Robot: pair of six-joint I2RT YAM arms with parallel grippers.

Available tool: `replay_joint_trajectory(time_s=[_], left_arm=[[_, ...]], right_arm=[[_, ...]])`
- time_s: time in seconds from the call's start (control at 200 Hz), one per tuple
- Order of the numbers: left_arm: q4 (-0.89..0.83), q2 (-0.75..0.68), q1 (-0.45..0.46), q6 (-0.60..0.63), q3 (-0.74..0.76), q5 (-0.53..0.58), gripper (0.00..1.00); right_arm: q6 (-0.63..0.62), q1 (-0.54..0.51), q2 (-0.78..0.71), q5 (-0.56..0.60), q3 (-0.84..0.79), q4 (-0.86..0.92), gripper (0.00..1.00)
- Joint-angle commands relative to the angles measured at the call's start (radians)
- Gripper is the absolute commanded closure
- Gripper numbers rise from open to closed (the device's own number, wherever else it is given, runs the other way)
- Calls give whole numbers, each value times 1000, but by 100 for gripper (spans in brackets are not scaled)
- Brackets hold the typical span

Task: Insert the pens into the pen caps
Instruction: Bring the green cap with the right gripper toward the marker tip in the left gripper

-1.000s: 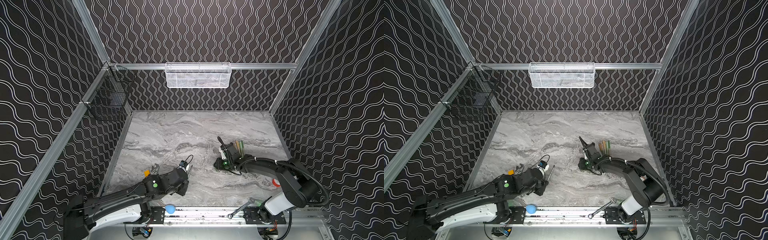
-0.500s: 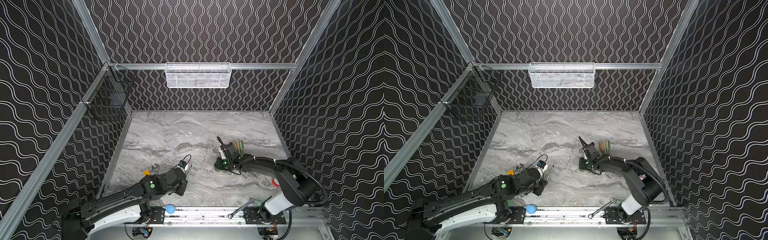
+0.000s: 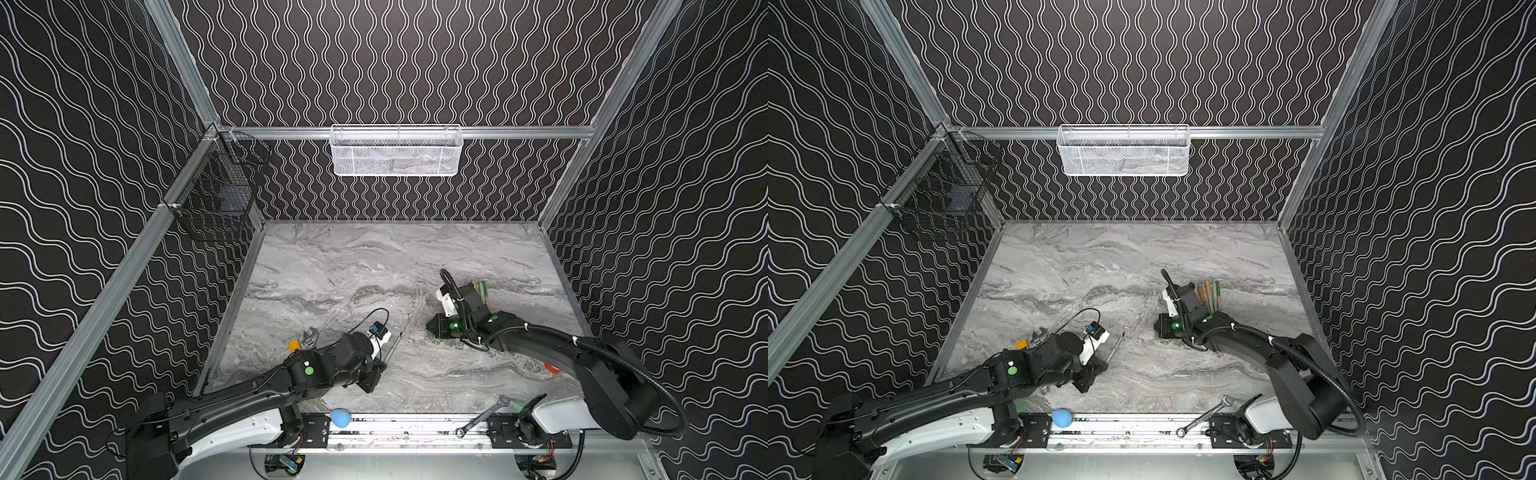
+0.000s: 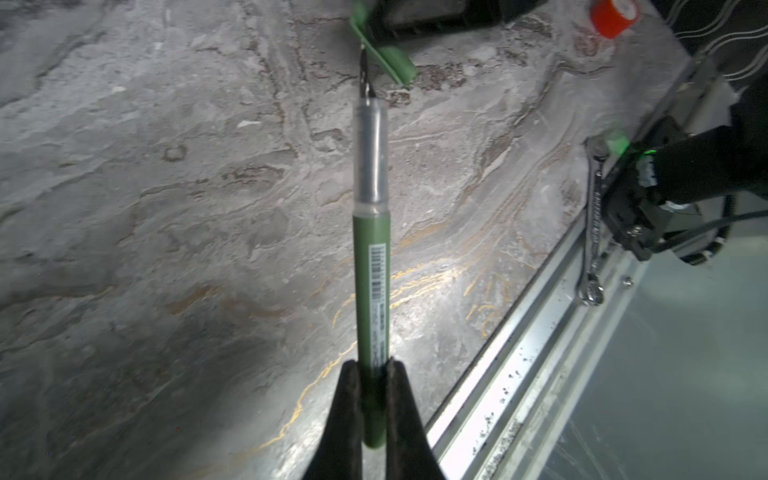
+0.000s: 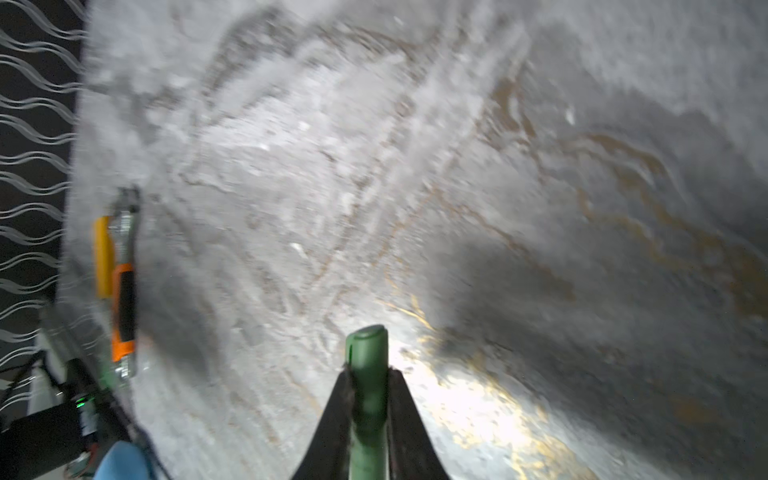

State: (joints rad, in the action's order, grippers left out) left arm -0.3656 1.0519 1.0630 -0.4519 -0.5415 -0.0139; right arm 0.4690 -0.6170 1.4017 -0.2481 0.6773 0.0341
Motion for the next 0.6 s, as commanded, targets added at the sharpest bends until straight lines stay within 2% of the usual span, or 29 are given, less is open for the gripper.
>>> replay_joint_trajectory(time_s=[0.0,0.115,0.315,0.596], left_arm=[[126,-9,-12,43,5,-96,100],[150,-52,-55,40,22,-151,100],[206,-115,-148,8,43,-263,100],[224,-149,-222,-14,50,-304,100]], right_arm=[[-20,-9,-55,-50,-1,-147,83],[-11,-17,-112,-44,15,-252,83],[2,-51,-125,-5,92,-366,83],[11,-152,-106,69,125,-514,84]])
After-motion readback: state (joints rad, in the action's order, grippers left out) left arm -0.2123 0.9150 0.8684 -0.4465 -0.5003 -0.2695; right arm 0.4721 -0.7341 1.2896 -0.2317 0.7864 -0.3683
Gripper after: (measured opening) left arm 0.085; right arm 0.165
